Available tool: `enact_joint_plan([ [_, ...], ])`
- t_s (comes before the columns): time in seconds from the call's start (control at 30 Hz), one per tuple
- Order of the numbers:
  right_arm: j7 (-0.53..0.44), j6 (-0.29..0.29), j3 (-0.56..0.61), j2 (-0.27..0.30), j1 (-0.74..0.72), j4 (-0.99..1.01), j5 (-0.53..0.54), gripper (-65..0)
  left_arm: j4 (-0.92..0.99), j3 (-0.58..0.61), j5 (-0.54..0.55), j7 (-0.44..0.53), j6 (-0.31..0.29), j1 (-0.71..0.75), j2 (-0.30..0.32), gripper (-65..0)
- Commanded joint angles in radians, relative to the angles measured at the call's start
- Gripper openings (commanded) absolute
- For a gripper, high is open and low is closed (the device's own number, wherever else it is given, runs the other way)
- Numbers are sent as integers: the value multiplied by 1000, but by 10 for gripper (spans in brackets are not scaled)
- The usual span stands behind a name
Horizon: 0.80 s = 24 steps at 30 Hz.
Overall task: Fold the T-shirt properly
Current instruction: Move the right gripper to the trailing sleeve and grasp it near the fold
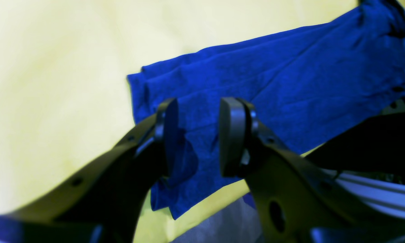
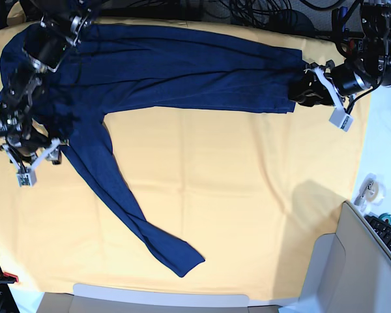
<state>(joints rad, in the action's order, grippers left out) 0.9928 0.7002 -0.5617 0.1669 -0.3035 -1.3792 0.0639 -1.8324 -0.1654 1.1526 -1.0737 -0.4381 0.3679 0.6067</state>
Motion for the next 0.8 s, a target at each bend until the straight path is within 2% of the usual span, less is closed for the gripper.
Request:
enact_joint_plan([
  [0.0,-18,-2,1,6,-44,13,9,-271,-13,-12,14,11,-5,-5,15,-448],
  [0.17,-19,-2,2,1,-136,154,9,-270,-13,-12,14,11,-5,-5,17,-448],
  [0.33,-44,-2,6,-2,-165,246,11,-270,-13,-12,14,11,-5,-7,15,-448],
  [0.63,-62,-2,108,-30,-161,263,14,-270,-13,-12,14,11,-5,-7,15,-448],
  [0.77,-62,-2,111,-43,-159,266,14,-271,-13,-12,14,11,-5,-7,15,-448],
])
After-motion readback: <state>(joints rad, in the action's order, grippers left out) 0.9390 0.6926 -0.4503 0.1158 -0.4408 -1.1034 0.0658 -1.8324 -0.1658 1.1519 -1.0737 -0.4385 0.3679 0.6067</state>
